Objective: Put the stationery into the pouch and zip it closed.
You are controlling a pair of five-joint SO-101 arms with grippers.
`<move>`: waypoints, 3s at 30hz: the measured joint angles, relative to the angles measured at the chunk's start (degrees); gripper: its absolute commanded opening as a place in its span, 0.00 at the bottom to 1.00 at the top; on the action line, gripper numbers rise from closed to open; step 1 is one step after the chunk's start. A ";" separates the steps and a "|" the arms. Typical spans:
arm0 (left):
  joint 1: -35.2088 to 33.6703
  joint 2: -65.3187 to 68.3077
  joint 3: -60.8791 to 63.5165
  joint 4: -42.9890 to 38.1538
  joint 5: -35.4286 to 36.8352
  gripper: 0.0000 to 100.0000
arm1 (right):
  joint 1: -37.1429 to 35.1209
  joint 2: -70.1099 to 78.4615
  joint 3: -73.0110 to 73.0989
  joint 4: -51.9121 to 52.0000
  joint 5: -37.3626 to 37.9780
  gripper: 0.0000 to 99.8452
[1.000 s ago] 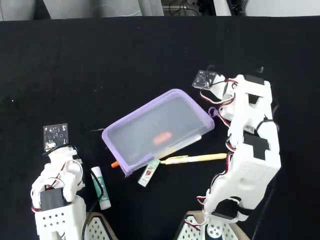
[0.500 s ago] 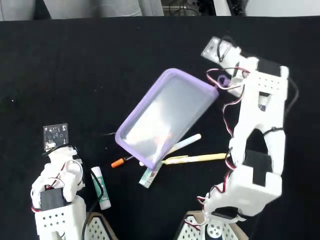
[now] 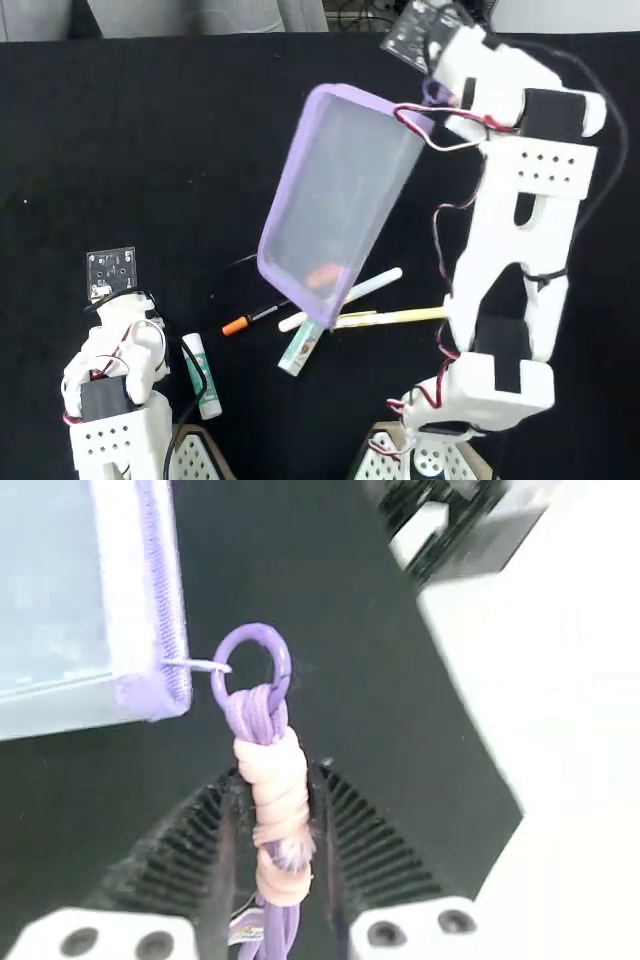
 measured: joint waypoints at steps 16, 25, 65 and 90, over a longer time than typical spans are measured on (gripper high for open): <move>0.00 0.00 0.00 0.00 0.00 0.03 | -0.18 -0.09 -7.12 1.58 -2.99 0.01; 0.00 0.00 0.00 0.00 0.00 0.03 | 10.64 0.00 -7.12 1.58 -2.99 0.01; 0.00 0.00 0.00 0.00 0.00 0.03 | -0.35 -33.93 14.68 3.69 -4.84 0.01; 0.00 0.00 0.00 0.00 0.00 0.03 | -22.15 11.69 -24.26 -6.33 -41.41 0.01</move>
